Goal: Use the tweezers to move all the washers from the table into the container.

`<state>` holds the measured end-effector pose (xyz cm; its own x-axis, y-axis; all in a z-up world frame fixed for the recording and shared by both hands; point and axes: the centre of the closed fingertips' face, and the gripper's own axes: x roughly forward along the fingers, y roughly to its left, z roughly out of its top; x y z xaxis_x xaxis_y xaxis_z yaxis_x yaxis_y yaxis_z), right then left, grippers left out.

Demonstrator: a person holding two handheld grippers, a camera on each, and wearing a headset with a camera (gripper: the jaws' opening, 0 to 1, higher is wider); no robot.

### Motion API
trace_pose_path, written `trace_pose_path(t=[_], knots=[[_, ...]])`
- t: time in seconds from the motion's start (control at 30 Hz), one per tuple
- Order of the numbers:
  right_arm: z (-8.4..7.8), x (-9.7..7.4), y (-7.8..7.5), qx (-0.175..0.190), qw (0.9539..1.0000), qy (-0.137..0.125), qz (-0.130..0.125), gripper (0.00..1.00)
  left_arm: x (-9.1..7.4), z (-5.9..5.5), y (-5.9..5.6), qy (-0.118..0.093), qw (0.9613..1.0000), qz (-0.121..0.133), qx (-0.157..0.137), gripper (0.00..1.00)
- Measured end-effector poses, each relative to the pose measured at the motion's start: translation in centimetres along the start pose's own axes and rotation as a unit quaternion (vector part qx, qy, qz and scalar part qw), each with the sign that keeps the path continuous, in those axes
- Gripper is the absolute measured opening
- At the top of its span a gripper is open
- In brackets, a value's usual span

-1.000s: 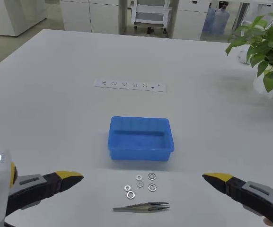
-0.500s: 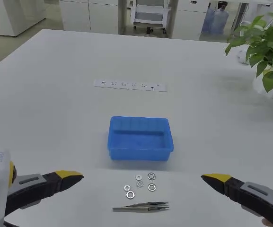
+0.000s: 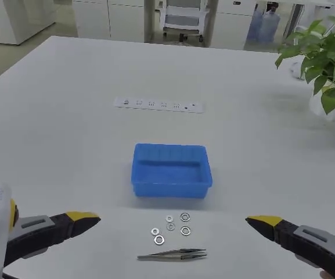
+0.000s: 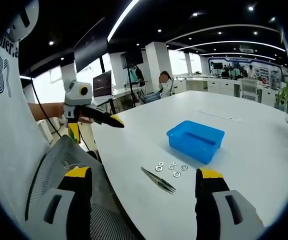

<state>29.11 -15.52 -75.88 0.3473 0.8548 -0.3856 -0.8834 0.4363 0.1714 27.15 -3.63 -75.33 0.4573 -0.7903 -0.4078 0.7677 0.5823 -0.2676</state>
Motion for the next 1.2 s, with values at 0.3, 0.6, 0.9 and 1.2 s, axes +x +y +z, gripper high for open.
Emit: trace_pose_path(t=[0.3,0.6,0.9,1.2], knots=[[-0.03,0.3,0.31,-0.004,1.0,0.002,0.006,0.85,-0.08,0.13,-0.13,-0.005,1.0,-0.005,-0.005,0.89],[-0.41,0.34,0.32,-0.006,0.9999,0.008,0.007,0.84,-0.14,-0.16,0.09,-0.003,1.0,-0.003,-0.008,0.89],[-0.4,0.43,0.24,-0.001,1.0,0.005,0.005,0.84,-0.01,-0.43,0.19,0.004,0.9999,-0.002,-0.009,0.89],[-0.52,0.38,0.17,0.002,1.0,0.006,0.002,0.83,0.27,-0.32,0.34,0.007,1.0,-0.003,-0.006,0.87]])
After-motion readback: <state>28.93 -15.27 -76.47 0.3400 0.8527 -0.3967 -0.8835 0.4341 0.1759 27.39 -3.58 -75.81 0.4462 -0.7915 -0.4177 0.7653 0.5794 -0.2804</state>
